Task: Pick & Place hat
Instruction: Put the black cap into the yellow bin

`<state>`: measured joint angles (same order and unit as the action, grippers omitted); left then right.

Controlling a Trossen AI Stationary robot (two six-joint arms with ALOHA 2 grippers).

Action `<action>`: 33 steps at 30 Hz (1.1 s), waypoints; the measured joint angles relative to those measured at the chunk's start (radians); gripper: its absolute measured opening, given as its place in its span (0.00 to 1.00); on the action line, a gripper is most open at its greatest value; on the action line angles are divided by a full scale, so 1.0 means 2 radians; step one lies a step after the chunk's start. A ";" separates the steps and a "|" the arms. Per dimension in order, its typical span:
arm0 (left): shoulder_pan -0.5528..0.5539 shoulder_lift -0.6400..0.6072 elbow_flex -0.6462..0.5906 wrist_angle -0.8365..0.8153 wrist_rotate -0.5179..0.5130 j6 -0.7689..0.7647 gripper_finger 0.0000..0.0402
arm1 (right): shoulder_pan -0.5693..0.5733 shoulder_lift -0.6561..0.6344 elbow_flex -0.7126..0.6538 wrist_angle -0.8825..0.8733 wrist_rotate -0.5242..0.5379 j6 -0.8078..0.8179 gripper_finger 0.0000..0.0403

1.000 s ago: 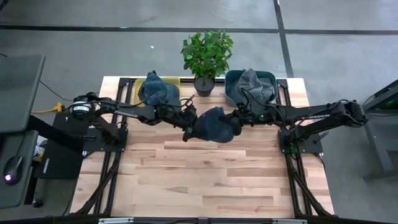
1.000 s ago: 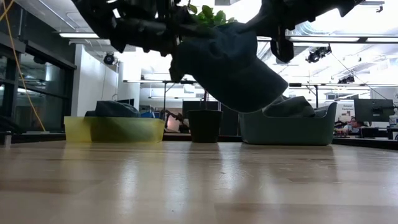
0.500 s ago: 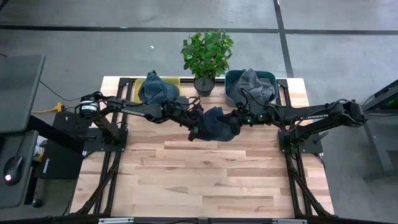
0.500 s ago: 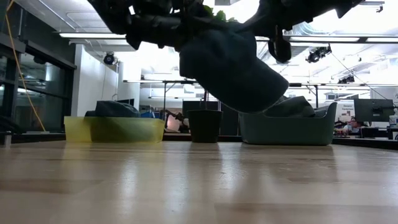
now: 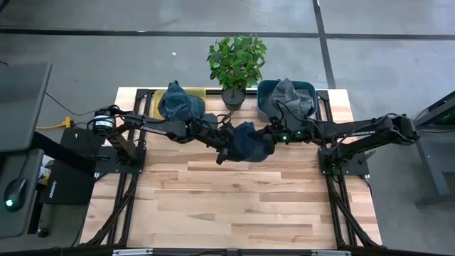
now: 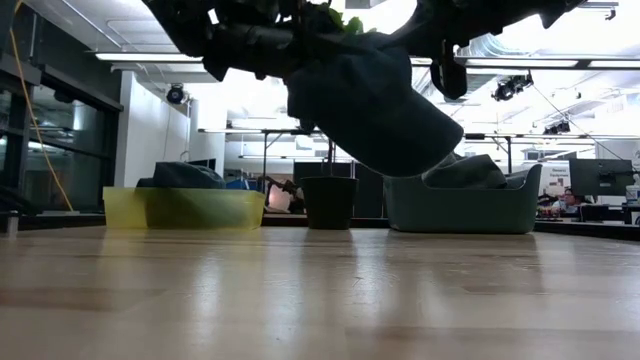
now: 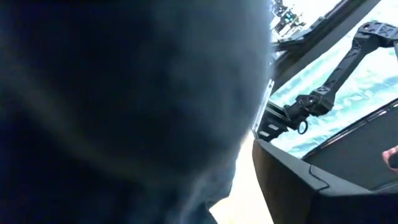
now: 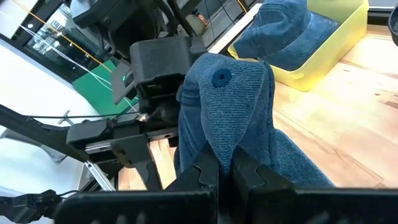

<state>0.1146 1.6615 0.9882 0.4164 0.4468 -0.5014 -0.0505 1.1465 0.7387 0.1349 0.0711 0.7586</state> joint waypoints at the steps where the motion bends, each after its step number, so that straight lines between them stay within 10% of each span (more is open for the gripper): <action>1: 0.000 0.000 0.000 0.000 -0.003 0.000 0.50 | 0.000 0.000 0.000 0.000 0.000 0.000 0.00; 16: 0.002 0.000 0.000 0.000 -0.011 -0.003 0.03 | 0.000 0.000 0.000 0.001 0.000 0.000 0.00; 33: 0.001 0.000 -0.001 0.000 -0.008 -0.002 0.00 | 0.000 0.000 0.000 0.000 -0.022 -0.004 0.12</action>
<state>0.1173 1.6615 0.9863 0.4156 0.4317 -0.5057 -0.0509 1.1461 0.7383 0.1349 0.0270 0.7509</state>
